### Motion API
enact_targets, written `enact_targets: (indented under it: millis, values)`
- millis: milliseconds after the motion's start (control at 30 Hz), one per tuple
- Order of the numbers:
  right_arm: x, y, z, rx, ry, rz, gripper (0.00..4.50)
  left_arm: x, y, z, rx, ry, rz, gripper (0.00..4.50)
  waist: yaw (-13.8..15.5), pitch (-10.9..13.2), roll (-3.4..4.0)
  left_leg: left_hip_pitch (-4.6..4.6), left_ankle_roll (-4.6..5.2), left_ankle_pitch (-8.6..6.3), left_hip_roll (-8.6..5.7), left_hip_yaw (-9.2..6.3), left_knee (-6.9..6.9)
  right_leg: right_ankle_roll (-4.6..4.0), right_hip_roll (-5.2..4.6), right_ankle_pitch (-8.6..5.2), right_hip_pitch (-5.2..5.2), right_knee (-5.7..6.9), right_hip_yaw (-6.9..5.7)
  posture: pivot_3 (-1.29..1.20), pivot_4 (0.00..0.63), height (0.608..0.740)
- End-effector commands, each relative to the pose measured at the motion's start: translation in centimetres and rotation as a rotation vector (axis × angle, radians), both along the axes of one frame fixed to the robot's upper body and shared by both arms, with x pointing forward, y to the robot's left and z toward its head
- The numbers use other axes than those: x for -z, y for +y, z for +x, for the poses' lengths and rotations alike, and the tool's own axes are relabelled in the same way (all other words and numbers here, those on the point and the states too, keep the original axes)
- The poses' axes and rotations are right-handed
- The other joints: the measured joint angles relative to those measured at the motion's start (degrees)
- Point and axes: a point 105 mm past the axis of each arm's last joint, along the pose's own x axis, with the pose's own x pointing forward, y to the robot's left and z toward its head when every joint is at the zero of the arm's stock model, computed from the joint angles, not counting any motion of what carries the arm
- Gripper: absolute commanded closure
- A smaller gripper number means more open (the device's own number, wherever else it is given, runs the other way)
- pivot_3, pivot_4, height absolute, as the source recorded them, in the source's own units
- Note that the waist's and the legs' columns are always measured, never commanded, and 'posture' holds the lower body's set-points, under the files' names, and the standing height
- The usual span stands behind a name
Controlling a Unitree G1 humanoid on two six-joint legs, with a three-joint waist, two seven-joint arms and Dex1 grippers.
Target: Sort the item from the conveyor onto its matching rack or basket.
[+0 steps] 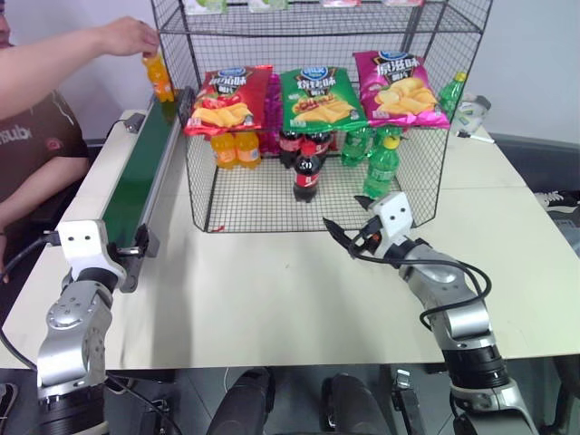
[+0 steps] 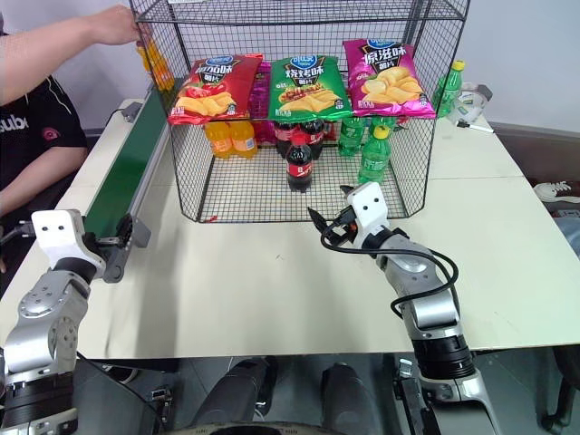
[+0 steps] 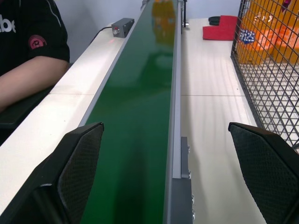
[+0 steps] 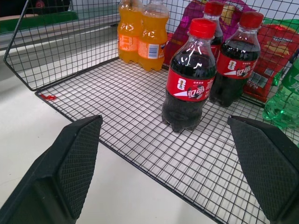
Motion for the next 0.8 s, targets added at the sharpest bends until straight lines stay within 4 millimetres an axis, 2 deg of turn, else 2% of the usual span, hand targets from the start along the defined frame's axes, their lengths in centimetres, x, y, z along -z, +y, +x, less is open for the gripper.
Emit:
enact_targets:
  millis: [33,567,800]
  values:
    - [-1.5,0.6,0.1,-0.022,-0.057,0.008,0.00,-1.8,0.2,0.2,-0.010,-0.063,0.027,0.05,0.00,0.00,0.00,0.00,0.00,0.00,0.00,0.00,0.00,0.00,0.00,0.00,0.00,0.00,0.00,0.00,0.150,0.740]
    - [-1.7,1.0,1.2,-0.034,-0.069,0.019,0.00,-2.1,0.3,1.9,-0.076,-0.096,0.000,0.05,-0.03,0.00,-0.01,0.00,0.00,0.01,-0.01,0.00,0.01,0.03,0.03,0.02,0.02,0.02,-0.06,0.00,0.150,0.740]
    - [-1.6,1.3,1.2,-0.041,-0.071,0.022,0.00,-1.9,0.4,2.0,-0.071,-0.076,-0.002,0.05,-0.11,0.00,-0.01,0.00,-0.01,0.01,-0.01,0.01,0.00,0.04,0.03,0.03,0.04,0.02,-0.06,0.00,0.150,0.740]
